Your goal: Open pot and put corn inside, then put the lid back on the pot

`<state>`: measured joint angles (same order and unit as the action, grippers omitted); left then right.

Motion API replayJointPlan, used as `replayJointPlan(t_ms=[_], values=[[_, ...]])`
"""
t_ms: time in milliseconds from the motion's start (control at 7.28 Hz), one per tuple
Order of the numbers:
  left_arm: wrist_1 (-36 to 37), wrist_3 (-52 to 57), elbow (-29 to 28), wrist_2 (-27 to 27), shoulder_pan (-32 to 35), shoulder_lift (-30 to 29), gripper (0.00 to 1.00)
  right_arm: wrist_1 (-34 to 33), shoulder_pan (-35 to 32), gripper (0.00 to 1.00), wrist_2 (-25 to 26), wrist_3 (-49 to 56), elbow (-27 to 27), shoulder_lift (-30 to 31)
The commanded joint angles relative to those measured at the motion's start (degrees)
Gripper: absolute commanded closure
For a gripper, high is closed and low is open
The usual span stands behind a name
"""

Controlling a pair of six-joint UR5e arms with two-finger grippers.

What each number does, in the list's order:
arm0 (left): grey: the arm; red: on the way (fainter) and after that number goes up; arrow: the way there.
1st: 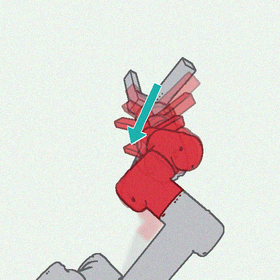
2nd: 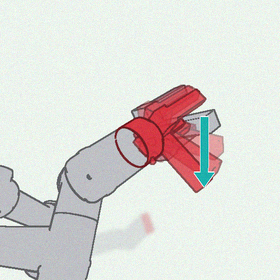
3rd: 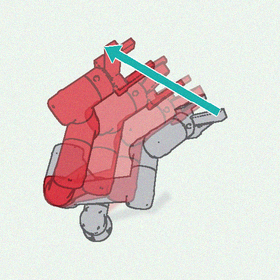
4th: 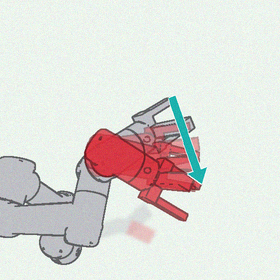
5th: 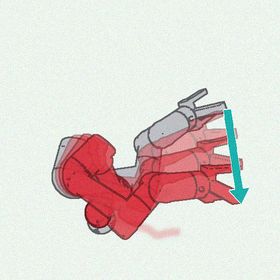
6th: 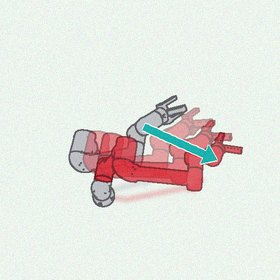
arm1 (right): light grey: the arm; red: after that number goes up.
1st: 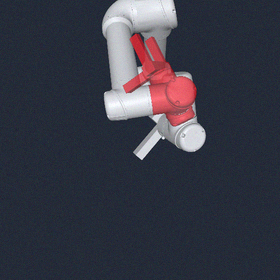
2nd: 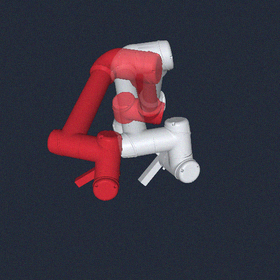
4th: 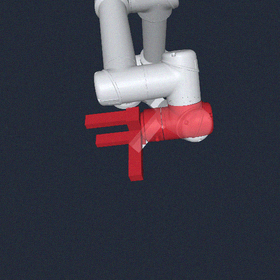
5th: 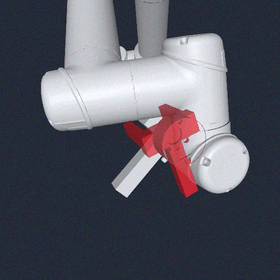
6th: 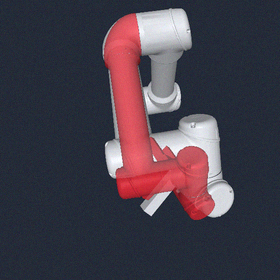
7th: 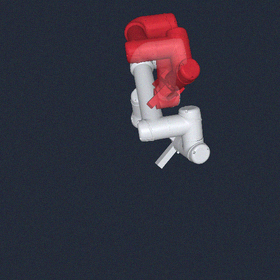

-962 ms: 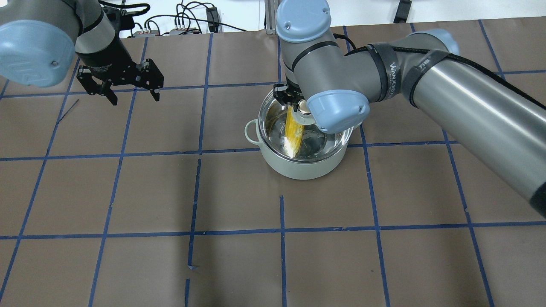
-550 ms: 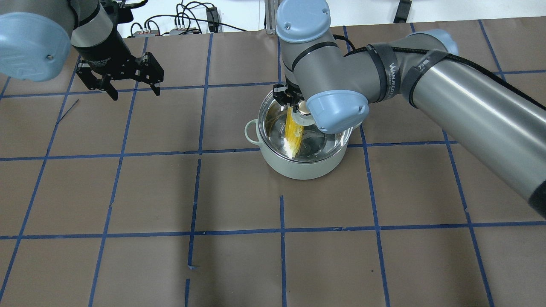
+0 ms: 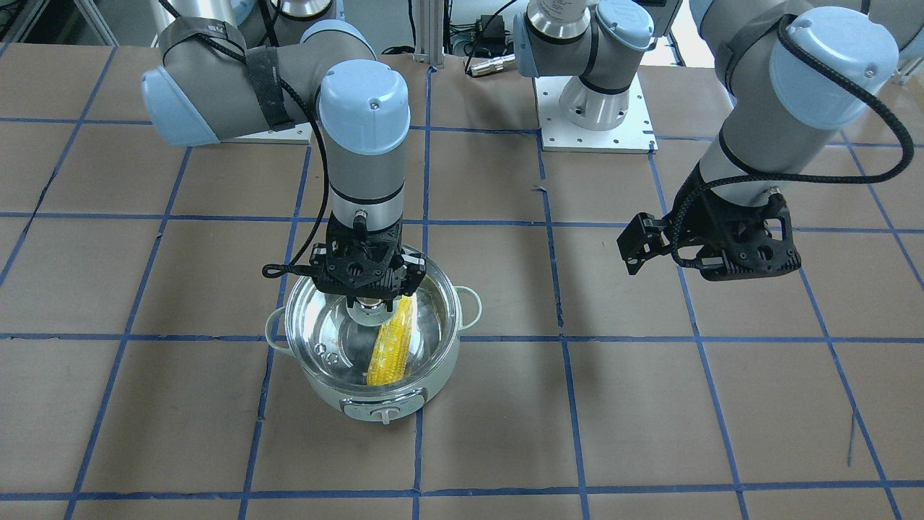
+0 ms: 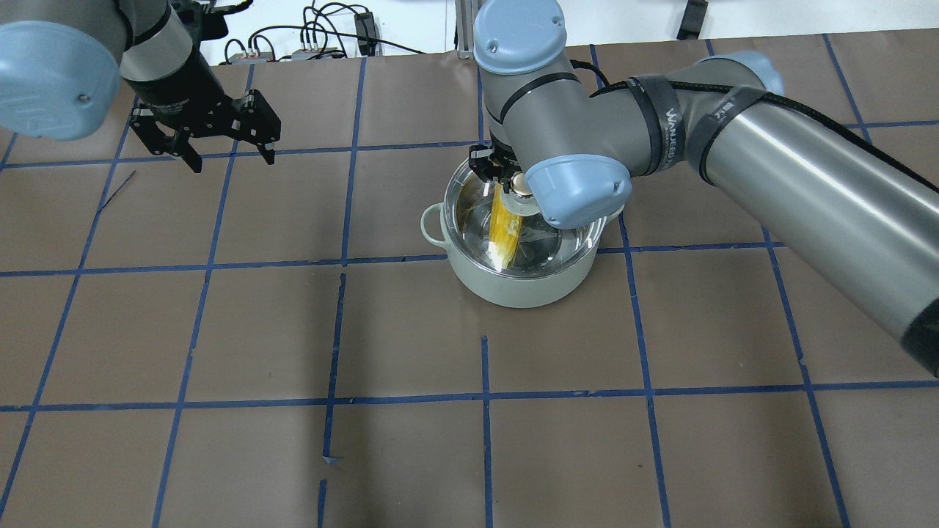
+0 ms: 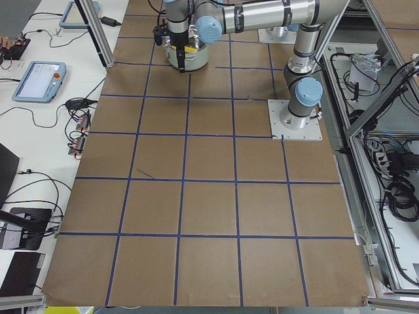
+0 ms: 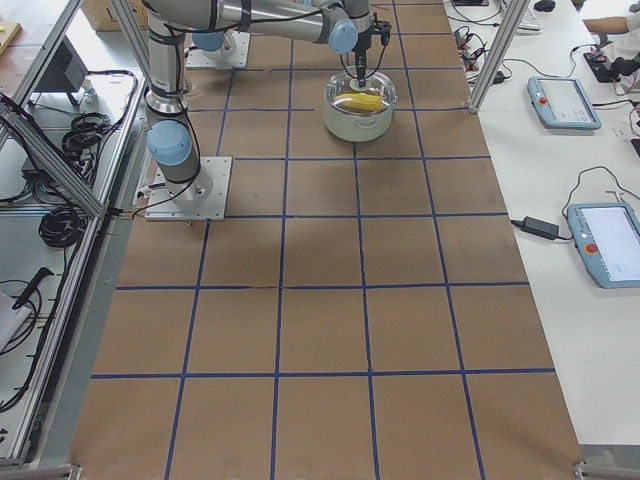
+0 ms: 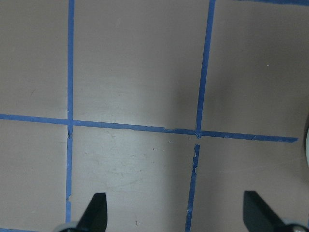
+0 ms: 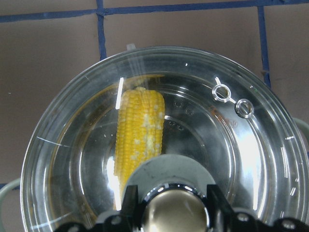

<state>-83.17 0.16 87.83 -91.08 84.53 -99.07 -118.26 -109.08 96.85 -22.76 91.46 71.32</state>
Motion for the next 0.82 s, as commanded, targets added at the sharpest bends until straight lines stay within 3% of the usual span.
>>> replayJointPlan(t_ms=[0,137,275,412,687], values=[[0.38,-0.07,-0.29,0.02,0.03,0.02,0.0,-0.04,0.01,0.72,-0.08,0.0,-0.05,-0.04],[0.38,-0.24,-0.21,-0.06,0.2,0.02,0.0,0.05,0.01,0.38,-0.08,0.0,0.21,-0.04],[0.38,-0.59,0.14,-0.07,0.2,0.02,0.0,0.05,0.01,0.13,-0.08,0.0,0.21,-0.04],[0.47,-0.6,0.58,0.02,0.29,0.02,0.0,0.05,0.01,0.01,-0.17,0.09,-0.05,0.05],[0.38,-1.12,1.64,0.2,0.64,1.07,0.0,0.05,1.14,0.0,-0.08,1.13,-1.88,-0.3]])
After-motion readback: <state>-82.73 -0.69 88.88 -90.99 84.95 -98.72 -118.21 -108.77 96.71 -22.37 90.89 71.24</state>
